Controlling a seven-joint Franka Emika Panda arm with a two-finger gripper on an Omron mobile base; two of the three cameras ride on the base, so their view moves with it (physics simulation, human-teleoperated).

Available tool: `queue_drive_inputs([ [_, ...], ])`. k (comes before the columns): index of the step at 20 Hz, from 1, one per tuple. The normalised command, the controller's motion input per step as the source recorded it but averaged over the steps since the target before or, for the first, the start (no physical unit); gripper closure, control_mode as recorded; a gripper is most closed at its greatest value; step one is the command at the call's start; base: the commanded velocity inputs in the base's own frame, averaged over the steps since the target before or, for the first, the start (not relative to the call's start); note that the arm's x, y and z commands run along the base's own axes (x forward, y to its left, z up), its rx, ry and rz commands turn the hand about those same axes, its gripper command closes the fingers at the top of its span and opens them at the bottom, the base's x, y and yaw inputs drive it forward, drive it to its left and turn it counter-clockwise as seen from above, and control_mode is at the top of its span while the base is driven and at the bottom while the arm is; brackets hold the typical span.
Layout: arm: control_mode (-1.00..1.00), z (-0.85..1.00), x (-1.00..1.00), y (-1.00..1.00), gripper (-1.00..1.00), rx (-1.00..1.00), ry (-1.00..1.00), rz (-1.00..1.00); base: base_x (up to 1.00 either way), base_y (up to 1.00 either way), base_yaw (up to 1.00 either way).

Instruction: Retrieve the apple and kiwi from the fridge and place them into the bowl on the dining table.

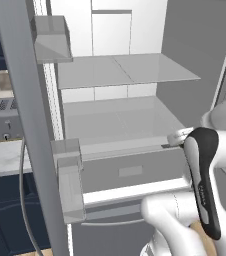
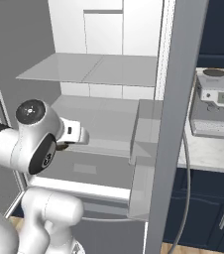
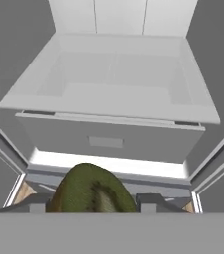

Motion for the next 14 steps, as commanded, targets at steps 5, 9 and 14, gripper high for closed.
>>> queue_drive_inputs([
  [5, 1.00, 0.10, -0.10, 0.05, 1.00, -0.01, 0.00, -0.05, -0.43, 0.03, -0.05],
  [9, 1.00, 0.00, 0.00, 0.00, 1.00, 0.00, 0.00, 0.00, -0.99, 0.02, -0.07],
  [14, 1.00, 0.00, 0.00, 0.00, 1.00, 0.00, 0.00, 0.00, -0.99, 0.00, -0.10],
])
